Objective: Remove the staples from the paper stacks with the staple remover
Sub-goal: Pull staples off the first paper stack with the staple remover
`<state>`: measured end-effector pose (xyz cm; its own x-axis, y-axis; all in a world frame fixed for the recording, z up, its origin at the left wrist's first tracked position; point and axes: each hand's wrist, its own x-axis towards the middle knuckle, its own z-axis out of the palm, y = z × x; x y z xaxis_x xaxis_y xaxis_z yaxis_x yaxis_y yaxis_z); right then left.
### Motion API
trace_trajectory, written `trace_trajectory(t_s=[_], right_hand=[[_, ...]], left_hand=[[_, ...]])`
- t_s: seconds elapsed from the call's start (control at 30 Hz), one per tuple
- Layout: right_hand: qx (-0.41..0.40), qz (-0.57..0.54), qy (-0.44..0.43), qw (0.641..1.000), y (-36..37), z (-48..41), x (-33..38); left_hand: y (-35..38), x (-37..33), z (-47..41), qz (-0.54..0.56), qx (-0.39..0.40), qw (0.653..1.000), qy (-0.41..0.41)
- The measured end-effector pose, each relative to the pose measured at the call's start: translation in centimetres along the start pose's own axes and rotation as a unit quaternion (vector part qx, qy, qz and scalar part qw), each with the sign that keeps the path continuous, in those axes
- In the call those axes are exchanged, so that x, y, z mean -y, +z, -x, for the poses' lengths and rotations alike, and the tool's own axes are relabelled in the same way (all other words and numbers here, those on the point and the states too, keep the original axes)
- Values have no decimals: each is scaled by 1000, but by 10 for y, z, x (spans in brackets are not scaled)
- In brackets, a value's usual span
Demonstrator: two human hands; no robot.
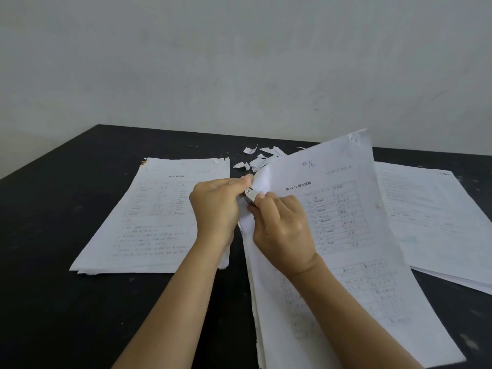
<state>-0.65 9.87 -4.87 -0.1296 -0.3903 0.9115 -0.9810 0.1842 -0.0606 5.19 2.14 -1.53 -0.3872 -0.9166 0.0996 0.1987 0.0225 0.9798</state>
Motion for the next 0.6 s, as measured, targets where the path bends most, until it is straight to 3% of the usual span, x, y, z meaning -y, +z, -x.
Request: trace_trajectory(t_s=[0.07, 0.1, 0.17, 0.27, 0.33, 0.47, 0.6], right_hand=[[31, -95, 114, 988, -5, -1, 4], [50, -170, 223, 959, -8, -3, 5], [85, -290, 401, 865, -9, -5, 5], [76, -373, 472, 795, -9, -7, 0], [76, -355, 449, 817, -9, -7, 1], [55, -184, 246, 950, -3, -1, 8], [-2, -92, 84, 992, 3, -2, 5]], left_hand=[[-1, 3, -1, -14, 7, 1000, 10], [-2, 4, -1, -21, 18, 999, 17], [-2, 6, 2, -36, 36, 998, 38], [0, 9, 6, -30, 48, 997, 55], [0, 10, 5, -20, 33, 998, 53], [2, 14, 0, -12, 1, 1000, 25], [1, 16, -4, -27, -19, 999, 13]])
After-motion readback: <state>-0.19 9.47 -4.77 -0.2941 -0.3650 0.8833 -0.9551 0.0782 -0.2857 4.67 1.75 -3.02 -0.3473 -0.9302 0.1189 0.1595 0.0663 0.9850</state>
